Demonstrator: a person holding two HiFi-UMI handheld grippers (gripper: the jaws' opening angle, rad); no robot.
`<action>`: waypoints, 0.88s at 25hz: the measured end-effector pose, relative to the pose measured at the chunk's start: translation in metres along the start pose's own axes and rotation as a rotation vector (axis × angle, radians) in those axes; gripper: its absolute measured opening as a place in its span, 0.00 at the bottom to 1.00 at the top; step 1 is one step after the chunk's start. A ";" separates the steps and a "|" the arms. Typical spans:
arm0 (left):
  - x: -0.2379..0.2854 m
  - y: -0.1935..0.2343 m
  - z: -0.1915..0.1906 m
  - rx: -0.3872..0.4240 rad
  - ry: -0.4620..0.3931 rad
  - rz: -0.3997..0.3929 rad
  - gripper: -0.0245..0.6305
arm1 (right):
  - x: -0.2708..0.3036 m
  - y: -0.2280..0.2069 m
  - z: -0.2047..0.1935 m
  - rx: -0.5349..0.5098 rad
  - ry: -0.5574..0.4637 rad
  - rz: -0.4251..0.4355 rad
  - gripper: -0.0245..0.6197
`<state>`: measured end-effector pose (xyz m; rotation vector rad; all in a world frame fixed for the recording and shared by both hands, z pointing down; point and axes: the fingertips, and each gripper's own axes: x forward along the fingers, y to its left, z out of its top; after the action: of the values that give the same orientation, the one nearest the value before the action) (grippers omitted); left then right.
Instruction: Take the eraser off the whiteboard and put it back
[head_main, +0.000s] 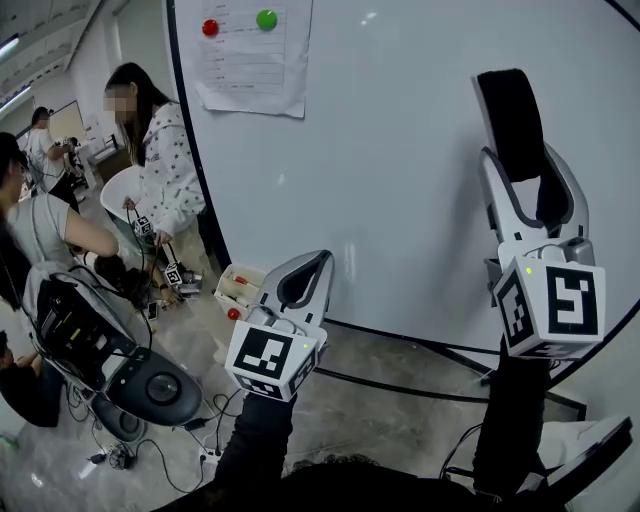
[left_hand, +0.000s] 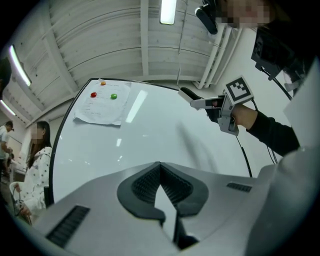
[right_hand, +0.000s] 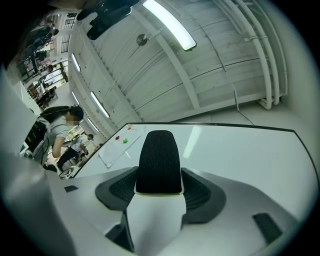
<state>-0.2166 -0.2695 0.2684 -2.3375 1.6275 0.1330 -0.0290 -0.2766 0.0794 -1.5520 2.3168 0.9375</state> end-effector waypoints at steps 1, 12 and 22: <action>0.000 -0.002 0.000 0.003 0.003 -0.003 0.04 | -0.001 -0.001 0.000 0.000 0.001 -0.001 0.47; 0.000 -0.010 0.011 -0.017 -0.091 -0.052 0.05 | -0.001 -0.002 -0.012 0.008 0.014 -0.009 0.47; -0.002 -0.009 0.002 -0.050 -0.072 -0.050 0.05 | -0.011 -0.017 -0.025 0.008 0.039 -0.065 0.47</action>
<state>-0.2091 -0.2639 0.2683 -2.3797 1.5481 0.2473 -0.0050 -0.2880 0.0975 -1.6464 2.2784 0.8897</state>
